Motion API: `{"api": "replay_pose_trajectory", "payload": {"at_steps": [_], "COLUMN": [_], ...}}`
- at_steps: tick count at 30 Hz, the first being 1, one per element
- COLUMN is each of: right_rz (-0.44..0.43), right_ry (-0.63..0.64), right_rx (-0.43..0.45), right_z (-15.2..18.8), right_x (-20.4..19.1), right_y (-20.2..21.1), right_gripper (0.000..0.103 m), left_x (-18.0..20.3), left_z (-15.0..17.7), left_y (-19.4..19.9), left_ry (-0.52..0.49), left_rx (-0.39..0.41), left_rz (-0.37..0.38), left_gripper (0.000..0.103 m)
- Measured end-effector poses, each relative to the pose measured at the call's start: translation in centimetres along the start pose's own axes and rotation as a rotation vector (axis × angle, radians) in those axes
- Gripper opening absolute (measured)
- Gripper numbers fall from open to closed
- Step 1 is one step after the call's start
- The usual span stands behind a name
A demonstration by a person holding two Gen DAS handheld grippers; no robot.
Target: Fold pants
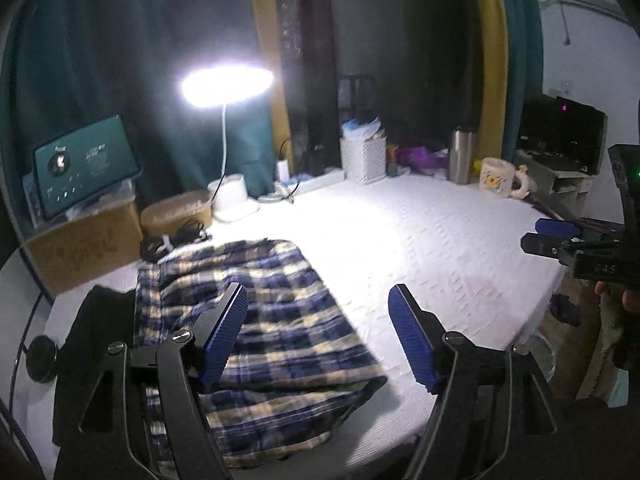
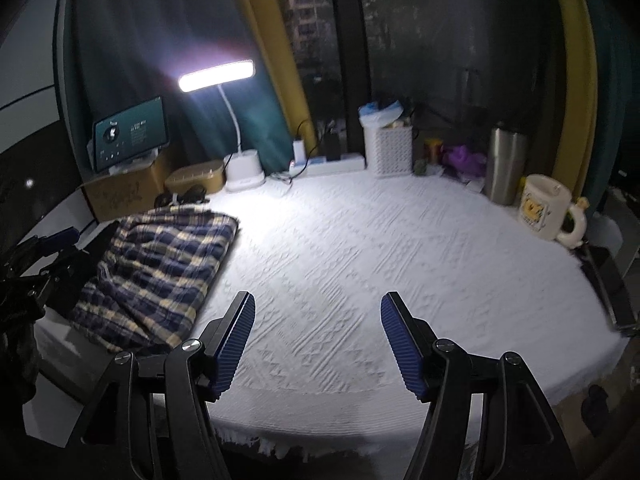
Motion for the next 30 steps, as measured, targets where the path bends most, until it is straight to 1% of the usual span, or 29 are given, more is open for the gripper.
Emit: {"api": "replay_pose_trajectory", "payload": {"at_steps": [4,8,15,17,19,23,25,26,27,30], "right_rz": [0.009,0.01,0.006,0.001,-0.002,0.022,0.029,0.034,0.037,0.033], "right_ry": [0.004,0.012,0.032,0.036,0.034,0.027,0.029,0.03,0.029,0.026], "right_rx": [0.036,0.073,0.125,0.139,0.161,0.199,0.211,0.22,0.228,0.25], "right_z": [-0.9,-1.7,-2.8,-3.0,-3.3,-3.8,-3.9,-4.0,-4.0,-4.2], "right_x": [0.1,-0.2,-1.1,-1.4,-1.6,-1.8,-1.9,-2.0,-2.0,-2.0], "right_y": [1.6,3.0,5.2,5.8,6.4,7.3,7.6,7.8,8.0,8.6], "right_gripper": [0.069,0.07,0.075,0.078,0.086,0.089,0.089,0.089,0.09,0.091], "left_x": [0.5,0.6,0.2,0.2,0.2,0.1,-0.1,-0.3,-0.4,-0.7], "left_z": [-1.0,-1.9,-3.2,-3.4,-3.5,-3.8,-3.9,-4.0,-4.0,-3.9], "left_y": [1.0,2.1,3.9,4.4,5.0,6.1,6.5,6.7,6.9,7.6], "left_ry": [-0.011,-0.01,0.006,0.002,-0.001,0.006,0.014,0.019,0.025,0.039], "left_rx": [0.035,0.072,0.146,0.166,0.191,0.223,0.236,0.242,0.248,0.269], "left_rz": [0.003,-0.008,-0.032,-0.046,-0.063,-0.082,-0.099,-0.108,-0.115,-0.129], "left_gripper": [0.074,0.083,0.084,0.084,0.084,0.085,0.089,0.097,0.102,0.102]}}
Point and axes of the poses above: each gripper's, at about its wrist camera, not at the fingertips, and y roughly against the way its jaws point, x to its right, z to its underside, the point moved 5 cm from there along -y, roughly the way its jaws point, and after that the axes turned 15 degrees about -y, right-handed, at the moved point
